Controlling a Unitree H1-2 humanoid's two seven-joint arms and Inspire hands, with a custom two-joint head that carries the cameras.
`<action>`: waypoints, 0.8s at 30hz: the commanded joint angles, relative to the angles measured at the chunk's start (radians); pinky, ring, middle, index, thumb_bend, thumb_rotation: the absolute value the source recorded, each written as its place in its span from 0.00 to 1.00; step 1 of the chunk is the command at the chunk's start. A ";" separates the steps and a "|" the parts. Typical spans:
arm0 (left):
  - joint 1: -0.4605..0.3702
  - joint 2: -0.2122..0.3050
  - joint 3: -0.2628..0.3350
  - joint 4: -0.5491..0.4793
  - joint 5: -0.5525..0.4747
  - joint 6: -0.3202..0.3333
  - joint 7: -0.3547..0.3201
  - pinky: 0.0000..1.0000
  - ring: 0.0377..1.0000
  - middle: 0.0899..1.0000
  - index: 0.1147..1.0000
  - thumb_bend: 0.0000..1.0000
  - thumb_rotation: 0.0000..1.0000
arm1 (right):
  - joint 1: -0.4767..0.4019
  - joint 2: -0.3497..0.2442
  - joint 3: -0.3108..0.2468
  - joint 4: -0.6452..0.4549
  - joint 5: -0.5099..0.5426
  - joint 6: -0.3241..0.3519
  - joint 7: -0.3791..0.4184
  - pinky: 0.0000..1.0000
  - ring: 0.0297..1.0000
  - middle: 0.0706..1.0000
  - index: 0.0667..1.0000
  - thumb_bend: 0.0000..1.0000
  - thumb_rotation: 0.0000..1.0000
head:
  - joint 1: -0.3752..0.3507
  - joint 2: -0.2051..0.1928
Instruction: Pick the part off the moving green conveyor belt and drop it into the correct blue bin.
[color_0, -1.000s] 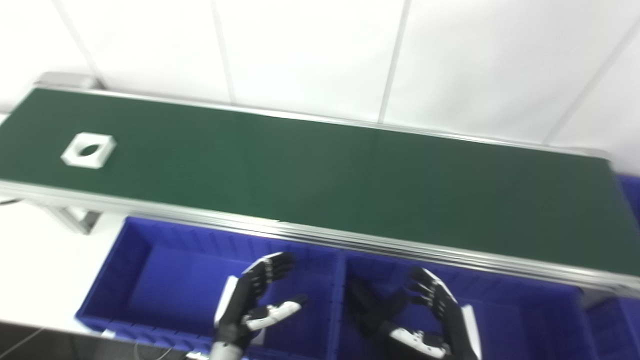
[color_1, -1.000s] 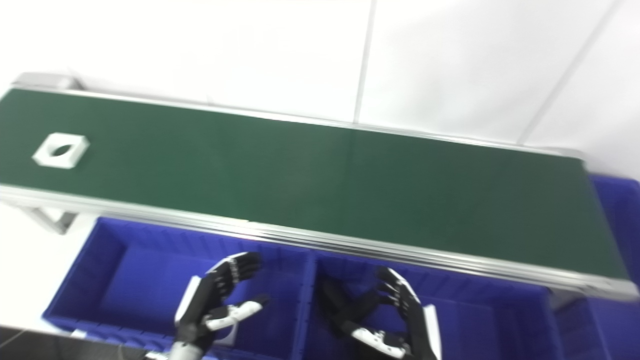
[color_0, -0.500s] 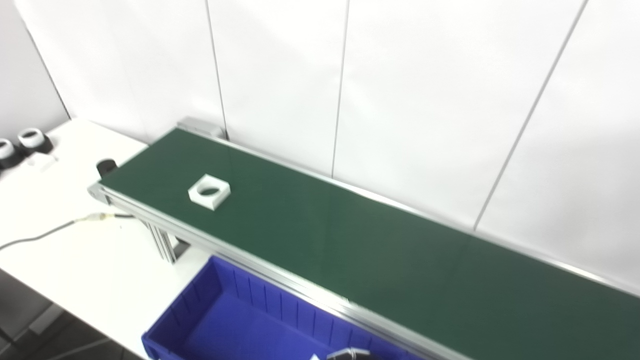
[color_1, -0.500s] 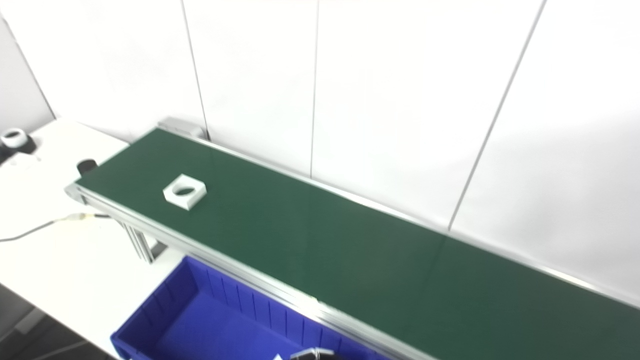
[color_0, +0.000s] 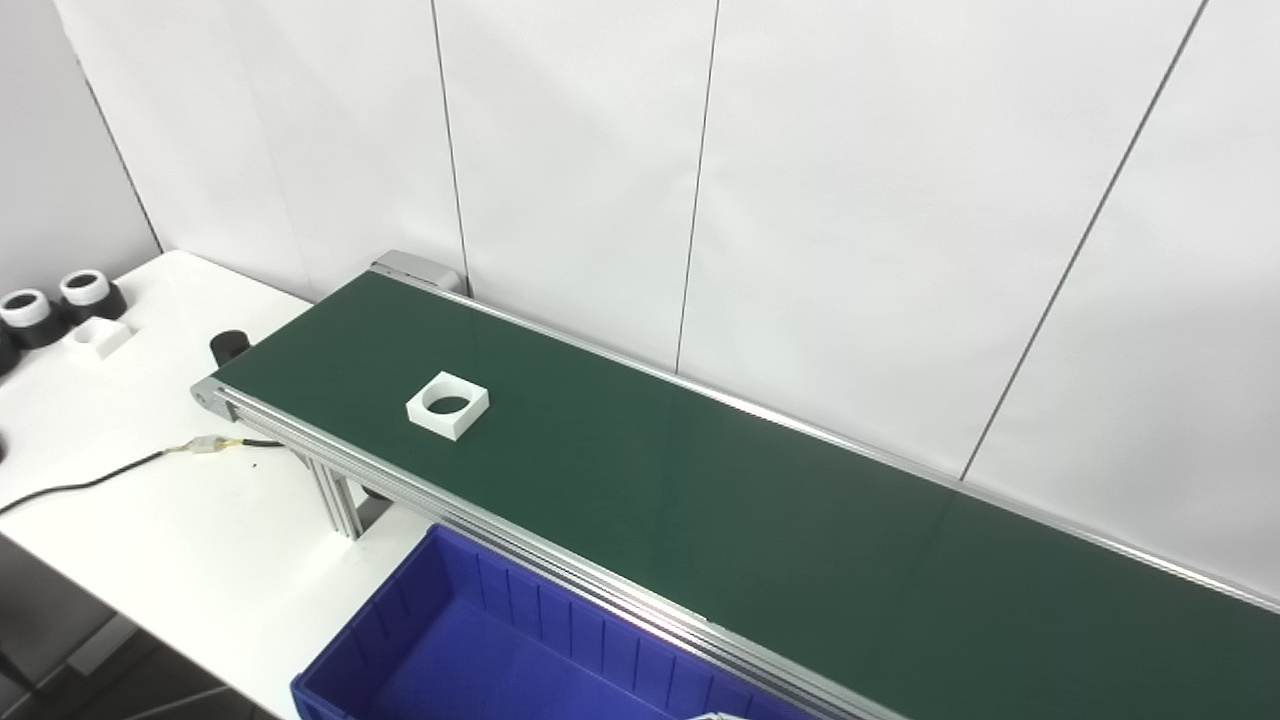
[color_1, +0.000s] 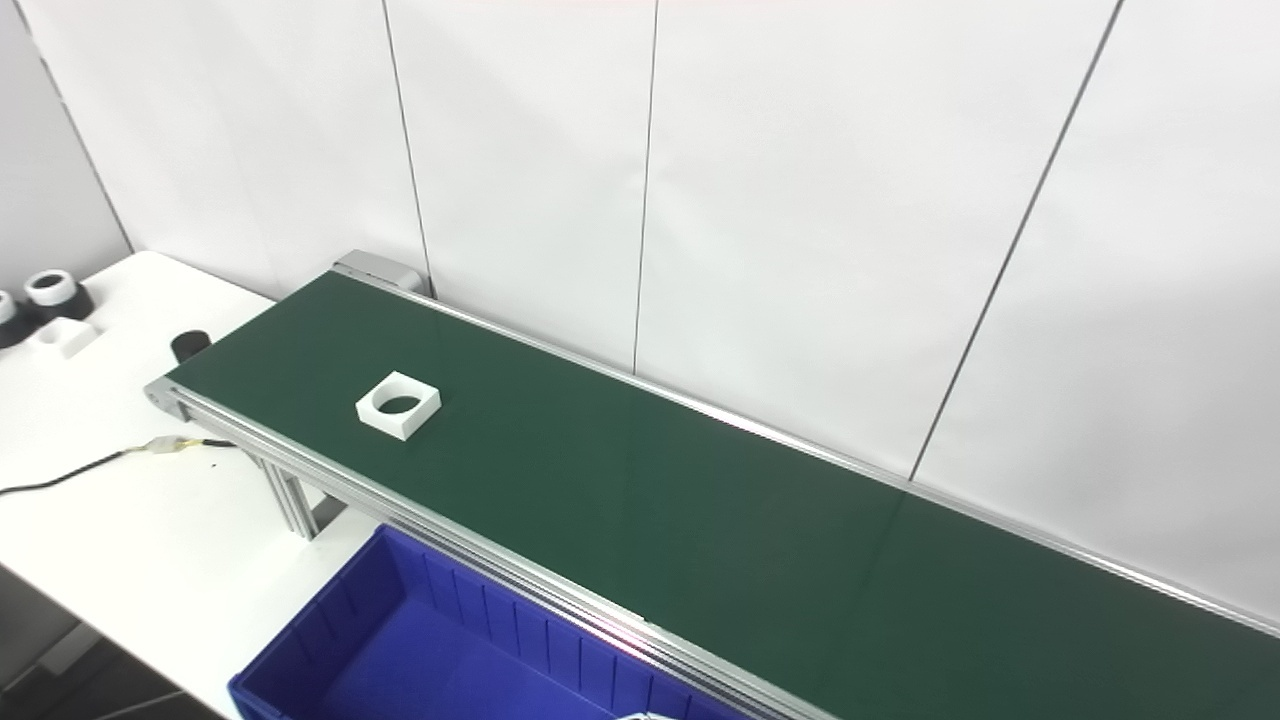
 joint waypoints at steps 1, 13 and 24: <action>-0.010 -0.010 -0.013 -0.012 -0.003 -0.041 0.004 0.73 0.70 0.68 0.62 0.83 0.00 | -0.013 0.006 -0.010 -0.022 0.002 -0.054 0.003 0.73 0.78 0.82 0.83 0.59 0.00 | -0.001 0.001; 0.012 -0.002 -0.013 -0.035 0.000 -0.041 0.013 0.71 0.68 0.68 0.62 0.86 0.00 | 0.000 0.015 -0.018 -0.037 -0.003 -0.054 0.009 0.68 0.76 0.81 0.82 0.59 0.00 | -0.041 0.019; 0.016 0.004 -0.010 -0.040 -0.003 -0.042 0.009 0.71 0.69 0.68 0.63 0.86 0.00 | 0.000 0.017 -0.015 -0.038 -0.010 -0.054 0.007 0.69 0.77 0.82 0.82 0.57 0.00 | -0.074 0.029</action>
